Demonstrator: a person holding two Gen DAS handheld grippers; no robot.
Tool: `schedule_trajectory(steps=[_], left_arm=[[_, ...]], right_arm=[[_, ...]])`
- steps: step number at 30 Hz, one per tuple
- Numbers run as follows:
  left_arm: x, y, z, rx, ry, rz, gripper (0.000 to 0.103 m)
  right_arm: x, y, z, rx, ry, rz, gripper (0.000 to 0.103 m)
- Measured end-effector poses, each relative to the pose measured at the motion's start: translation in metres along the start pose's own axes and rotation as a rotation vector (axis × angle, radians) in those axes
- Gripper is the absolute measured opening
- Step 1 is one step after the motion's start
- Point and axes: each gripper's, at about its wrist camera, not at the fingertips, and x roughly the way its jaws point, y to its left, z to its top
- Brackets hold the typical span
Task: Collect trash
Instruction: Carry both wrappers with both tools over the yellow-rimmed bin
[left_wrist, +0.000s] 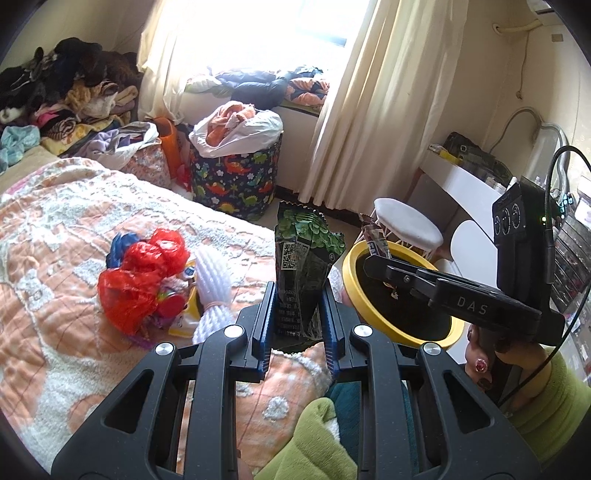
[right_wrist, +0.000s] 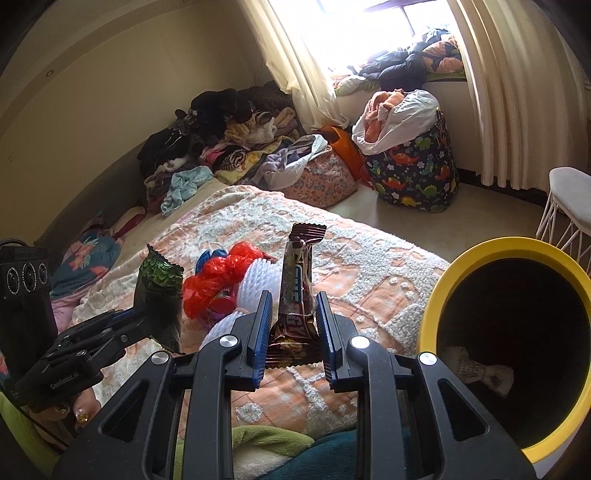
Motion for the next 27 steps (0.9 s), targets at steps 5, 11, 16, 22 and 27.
schedule_trajectory(steps=[5,11,16,22,27], left_arm=[[0.002,-0.004,0.002,0.011,-0.006,-0.008,0.017],[0.006,-0.008,0.004,0.03,-0.003,-0.019,0.017],[0.008,-0.013,0.005,0.042,-0.004,-0.029,0.017],[0.017,-0.022,0.008,0.069,0.003,-0.041,0.017],[0.025,-0.029,0.011,0.086,0.008,-0.053,0.017]], right_arm=[[-0.007,-0.005,0.001,0.011,-0.018,-0.015,0.023],[-0.013,-0.015,0.004,0.035,-0.032,-0.037,0.023],[-0.019,-0.024,0.006,0.048,-0.048,-0.06,0.023],[-0.029,-0.037,0.007,0.076,-0.068,-0.096,0.023],[-0.037,-0.053,0.008,0.11,-0.088,-0.114,0.023]])
